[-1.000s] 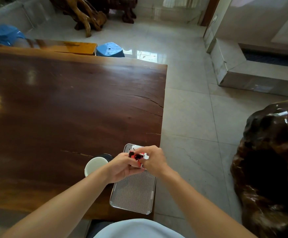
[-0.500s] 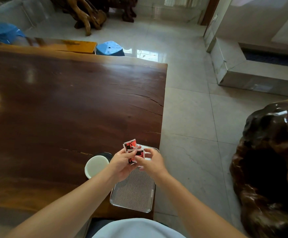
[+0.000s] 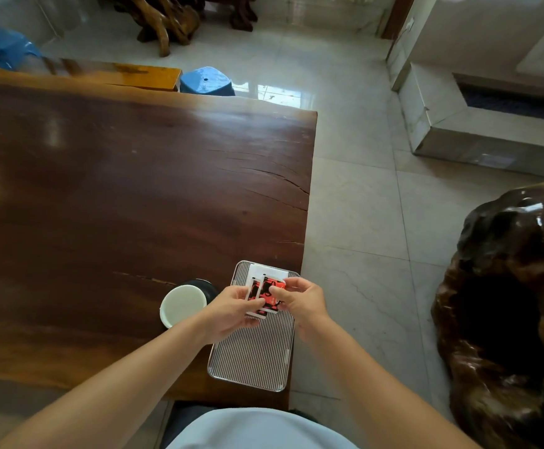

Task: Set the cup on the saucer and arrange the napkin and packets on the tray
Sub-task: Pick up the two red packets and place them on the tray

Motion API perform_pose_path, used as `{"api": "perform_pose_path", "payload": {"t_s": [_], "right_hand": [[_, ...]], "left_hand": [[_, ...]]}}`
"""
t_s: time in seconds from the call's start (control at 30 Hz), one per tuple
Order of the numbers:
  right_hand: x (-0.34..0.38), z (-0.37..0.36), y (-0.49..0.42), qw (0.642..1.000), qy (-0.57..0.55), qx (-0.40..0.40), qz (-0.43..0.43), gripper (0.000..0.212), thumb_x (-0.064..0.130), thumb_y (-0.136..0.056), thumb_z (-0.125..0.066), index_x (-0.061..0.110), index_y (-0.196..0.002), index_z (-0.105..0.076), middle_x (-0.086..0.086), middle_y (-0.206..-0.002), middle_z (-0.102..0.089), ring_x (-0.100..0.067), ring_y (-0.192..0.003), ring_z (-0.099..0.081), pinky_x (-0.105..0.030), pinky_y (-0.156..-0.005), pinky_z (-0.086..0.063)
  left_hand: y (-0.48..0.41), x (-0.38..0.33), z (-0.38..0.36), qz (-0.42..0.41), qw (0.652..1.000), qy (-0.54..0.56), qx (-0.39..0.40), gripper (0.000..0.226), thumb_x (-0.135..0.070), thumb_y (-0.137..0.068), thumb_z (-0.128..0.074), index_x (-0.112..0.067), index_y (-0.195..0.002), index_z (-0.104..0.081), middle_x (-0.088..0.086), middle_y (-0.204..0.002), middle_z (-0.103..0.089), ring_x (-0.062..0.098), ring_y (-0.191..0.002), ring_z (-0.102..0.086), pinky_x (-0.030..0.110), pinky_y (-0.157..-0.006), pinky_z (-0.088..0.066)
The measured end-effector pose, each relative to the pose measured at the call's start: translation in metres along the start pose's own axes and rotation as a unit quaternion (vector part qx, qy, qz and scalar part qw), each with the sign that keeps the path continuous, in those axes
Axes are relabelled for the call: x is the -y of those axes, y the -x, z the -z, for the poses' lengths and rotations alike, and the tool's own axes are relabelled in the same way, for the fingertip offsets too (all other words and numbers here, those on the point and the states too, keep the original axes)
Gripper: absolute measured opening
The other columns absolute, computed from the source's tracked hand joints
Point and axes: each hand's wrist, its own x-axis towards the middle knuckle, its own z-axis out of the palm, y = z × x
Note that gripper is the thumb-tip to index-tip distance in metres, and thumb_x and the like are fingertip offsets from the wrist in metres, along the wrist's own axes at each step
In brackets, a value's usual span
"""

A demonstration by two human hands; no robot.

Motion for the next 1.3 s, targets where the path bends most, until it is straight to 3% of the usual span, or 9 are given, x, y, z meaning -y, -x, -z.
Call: {"api": "perform_pose_path", "payload": {"t_s": [0.1, 0.23, 0.43, 0.67, 0.87, 1.0, 1.1, 1.2, 1.3], "right_hand": [[-0.008, 0.001, 0.000, 1.000, -0.013, 0.015, -0.008, 0.015, 0.004, -0.088, -0.071, 0.008, -0.102, -0.074, -0.010, -0.098, -0.075, -0.024, -0.090, -0.074, -0.036, -0.078, -0.062], [-0.026, 0.004, -0.002, 0.995, 0.077, 0.056, -0.029, 0.027, 0.007, -0.091, -0.068, 0.020, -0.114, -0.070, -0.001, -0.095, -0.074, -0.017, -0.086, -0.073, -0.026, -0.065, -0.061], [-0.079, 0.014, -0.010, 0.991, 0.087, -0.023, -0.103, 0.027, 0.003, -0.088, -0.071, 0.015, -0.112, -0.068, -0.010, -0.096, -0.074, -0.022, -0.079, -0.074, -0.032, -0.060, -0.062], [-0.124, 0.028, -0.028, 0.982, 0.117, -0.054, -0.141, 0.036, 0.004, -0.088, -0.071, 0.015, -0.121, -0.065, -0.007, -0.101, -0.071, -0.021, -0.086, -0.073, -0.033, -0.065, -0.063], [-0.129, 0.024, -0.049, 0.962, 0.251, -0.067, -0.089, 0.042, 0.015, -0.087, -0.074, 0.022, -0.126, -0.062, 0.002, -0.090, -0.068, -0.016, -0.082, -0.070, -0.039, -0.071, -0.063], [-0.123, 0.022, -0.047, 0.925, 0.377, -0.037, -0.020, 0.037, 0.021, -0.090, -0.070, 0.017, -0.125, -0.058, 0.000, -0.092, -0.064, -0.017, -0.085, -0.065, -0.037, -0.077, -0.059], [-0.120, 0.021, -0.043, 0.889, 0.456, -0.010, 0.032, 0.019, 0.022, -0.090, -0.068, 0.018, -0.107, -0.061, 0.001, -0.099, -0.057, -0.017, -0.088, -0.060, -0.034, -0.078, -0.056], [-0.121, 0.017, -0.042, 0.860, 0.504, 0.044, 0.070, 0.026, 0.017, -0.091, -0.065, 0.015, -0.117, -0.062, 0.000, -0.108, -0.053, -0.019, -0.093, -0.058, -0.040, -0.084, -0.055], [-0.125, 0.012, -0.043, 0.809, 0.572, 0.085, 0.105, 0.030, 0.013, -0.090, -0.066, 0.012, -0.119, -0.059, -0.004, -0.120, -0.049, -0.024, -0.105, -0.053, -0.042, -0.086, -0.054]], "left_hand": [[-0.001, 0.007, 0.004, 0.027, 0.999, -0.014, 0.023, 0.020, -0.002, -0.095, -0.060, -0.002, -0.113, -0.069, 0.012, -0.104, -0.073, 0.023, -0.098, -0.068, 0.034, -0.081, -0.057], [-0.006, 0.029, 0.005, 0.032, 0.999, 0.027, -0.010, 0.024, 0.003, -0.093, -0.061, -0.002, -0.115, -0.069, 0.015, -0.112, -0.074, 0.028, -0.107, -0.071, 0.035, -0.085, -0.060], [-0.017, 0.072, 0.011, 0.073, 0.987, 0.103, -0.101, 0.019, 0.001, -0.094, -0.061, 0.004, -0.111, -0.068, 0.021, -0.112, -0.072, 0.030, -0.102, -0.072, 0.033, -0.076, -0.063], [-0.041, 0.106, 0.033, 0.115, 0.975, -0.130, -0.136, 0.020, 0.010, -0.090, -0.062, -0.004, -0.099, -0.071, 0.017, -0.109, -0.072, 0.028, -0.103, -0.071, 0.045, -0.090, -0.059], [-0.057, 0.107, 0.040, 0.078, 0.910, -0.343, -0.217, 0.015, -0.016, -0.084, -0.078, -0.016, -0.089, -0.064, 0.004, -0.087, -0.071, 0.017, -0.076, -0.072, 0.039, -0.072, -0.063], [-0.054, 0.098, 0.040, 0.032, 0.794, -0.579, -0.183, 0.034, -0.041, -0.085, -0.074, -0.017, -0.088, -0.050, 0.002, -0.082, -0.063, 0.021, -0.074, -0.064, 0.035, -0.061, -0.051], [-0.056, 0.097, 0.045, -0.068, 0.718, -0.682, -0.124, 0.033, -0.035, -0.087, -0.072, -0.019, -0.102, -0.048, 0.002, -0.099, -0.061, 0.027, -0.082, -0.065, 0.038, -0.064, -0.051], [-0.061, 0.104, 0.050, -0.159, 0.678, -0.717, -0.032, 0.044, -0.022, -0.082, -0.077, -0.025, -0.122, -0.059, 0.000, -0.114, -0.057, 0.022, -0.091, -0.064, 0.036, -0.069, -0.059], [-0.065, 0.108, 0.050, -0.183, 0.672, -0.717, -0.014, 0.045, -0.017, -0.078, -0.082, -0.025, -0.120, -0.066, 0.000, -0.112, -0.059, 0.020, -0.085, -0.064, 0.034, -0.067, -0.060]]}}
